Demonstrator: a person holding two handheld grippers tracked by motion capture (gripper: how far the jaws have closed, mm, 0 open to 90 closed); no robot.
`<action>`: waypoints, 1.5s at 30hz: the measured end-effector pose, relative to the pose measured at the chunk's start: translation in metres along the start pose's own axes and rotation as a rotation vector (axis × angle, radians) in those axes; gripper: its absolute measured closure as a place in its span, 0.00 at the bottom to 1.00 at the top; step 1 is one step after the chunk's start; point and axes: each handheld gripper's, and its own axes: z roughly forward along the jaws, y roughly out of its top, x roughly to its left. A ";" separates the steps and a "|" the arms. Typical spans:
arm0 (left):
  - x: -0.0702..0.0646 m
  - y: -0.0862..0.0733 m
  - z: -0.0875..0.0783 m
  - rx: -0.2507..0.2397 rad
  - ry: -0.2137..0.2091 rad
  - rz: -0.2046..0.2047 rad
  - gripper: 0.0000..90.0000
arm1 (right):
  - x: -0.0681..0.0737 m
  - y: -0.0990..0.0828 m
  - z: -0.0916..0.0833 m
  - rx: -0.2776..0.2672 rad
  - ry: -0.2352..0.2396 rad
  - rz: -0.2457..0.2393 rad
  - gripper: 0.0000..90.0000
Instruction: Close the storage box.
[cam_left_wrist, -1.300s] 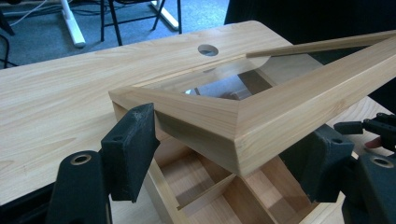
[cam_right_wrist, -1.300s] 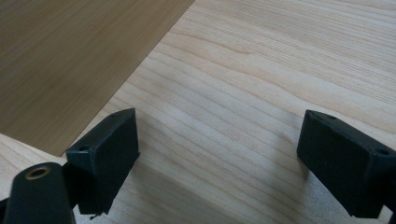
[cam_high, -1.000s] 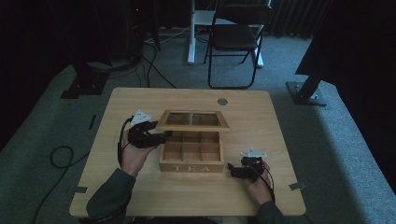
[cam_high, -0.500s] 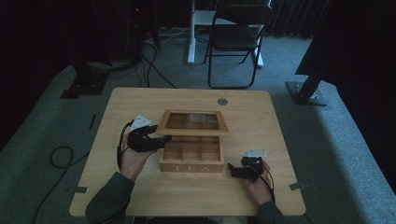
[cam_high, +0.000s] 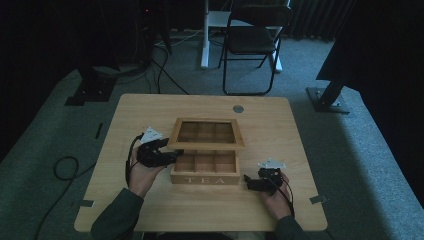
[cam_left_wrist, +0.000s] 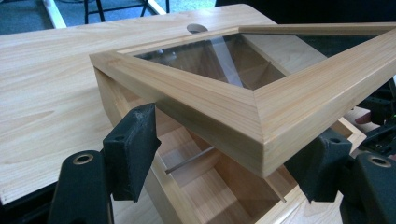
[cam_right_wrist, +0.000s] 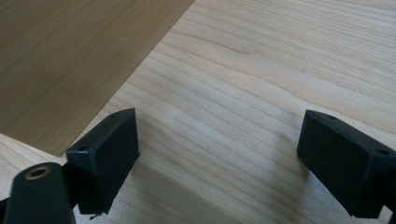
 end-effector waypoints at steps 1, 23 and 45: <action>0.000 -0.002 0.000 0.001 -0.003 -0.005 0.34 | 0.000 0.000 0.000 0.000 0.000 -0.001 0.14; -0.002 -0.022 0.005 0.013 -0.010 -0.015 0.35 | 0.000 0.000 0.000 -0.001 0.000 -0.002 0.14; -0.003 -0.044 0.012 0.053 -0.001 -0.019 0.35 | 0.000 0.000 0.000 0.000 0.000 -0.001 0.14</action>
